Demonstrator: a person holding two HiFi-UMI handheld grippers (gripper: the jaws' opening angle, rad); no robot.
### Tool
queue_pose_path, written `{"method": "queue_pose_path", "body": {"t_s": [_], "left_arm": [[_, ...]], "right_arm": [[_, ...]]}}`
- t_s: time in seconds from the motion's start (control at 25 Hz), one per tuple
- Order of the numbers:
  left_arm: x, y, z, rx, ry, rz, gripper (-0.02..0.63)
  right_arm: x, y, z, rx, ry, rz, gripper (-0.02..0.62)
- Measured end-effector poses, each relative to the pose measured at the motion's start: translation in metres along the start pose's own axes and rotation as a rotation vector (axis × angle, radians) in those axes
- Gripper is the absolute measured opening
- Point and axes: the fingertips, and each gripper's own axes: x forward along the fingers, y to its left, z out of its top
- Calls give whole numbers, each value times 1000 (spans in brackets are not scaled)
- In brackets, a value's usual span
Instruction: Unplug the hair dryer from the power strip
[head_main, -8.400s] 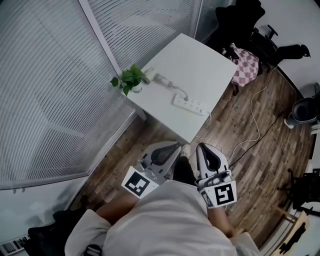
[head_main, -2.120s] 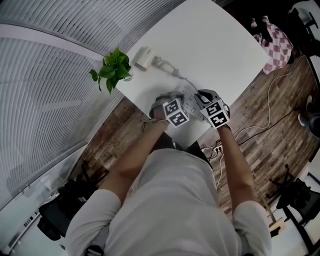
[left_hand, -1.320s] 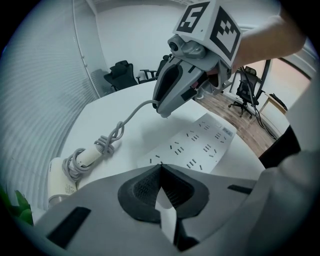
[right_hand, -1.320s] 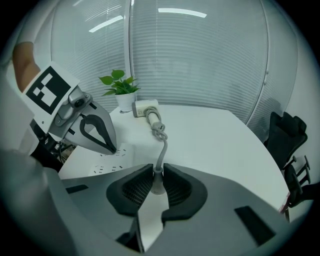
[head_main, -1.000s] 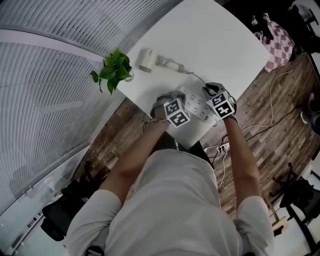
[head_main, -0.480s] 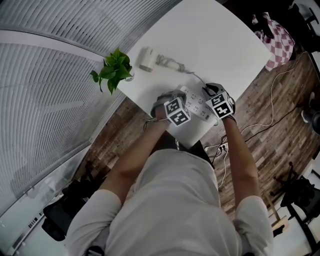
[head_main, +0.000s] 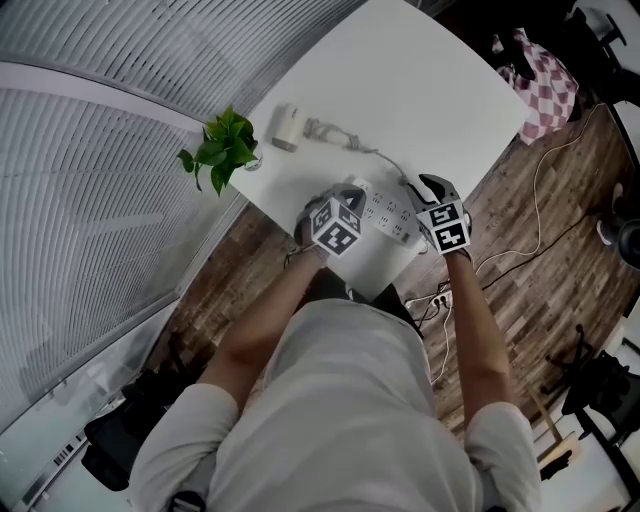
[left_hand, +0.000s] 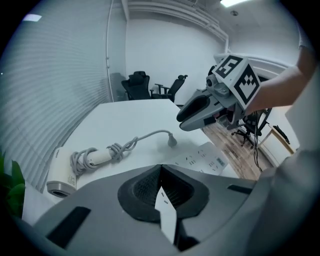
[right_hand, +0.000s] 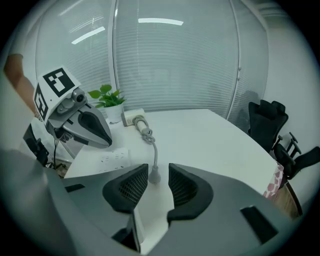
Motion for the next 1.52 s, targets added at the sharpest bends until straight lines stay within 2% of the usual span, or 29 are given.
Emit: {"method": "queue_pose_path", "body": {"t_s": [0.16, 0.44, 0.76, 1.08, 1.24, 1.52], "left_arm": [[-26, -6, 25, -40, -110, -6, 29], [-82, -24, 74, -101, -337, -37, 29], [-161, -36, 136, -146, -593, -58, 29], [-229, -50, 175, -87, -745, -76, 29], [-267, -61, 198, -48, -855, -73, 29], [-298, -76, 208, -44, -902, -76, 29]], "right_arm": [[-32, 2, 21, 65, -92, -15, 141], [-94, 25, 70, 153, -264, -29, 103], [-162, 66, 126, 182, -428, -16, 77], [-208, 92, 162, 151, -504, -13, 61], [-230, 97, 180, 151, -536, -1, 52], [-259, 100, 204, 140, -578, -4, 43]]}}
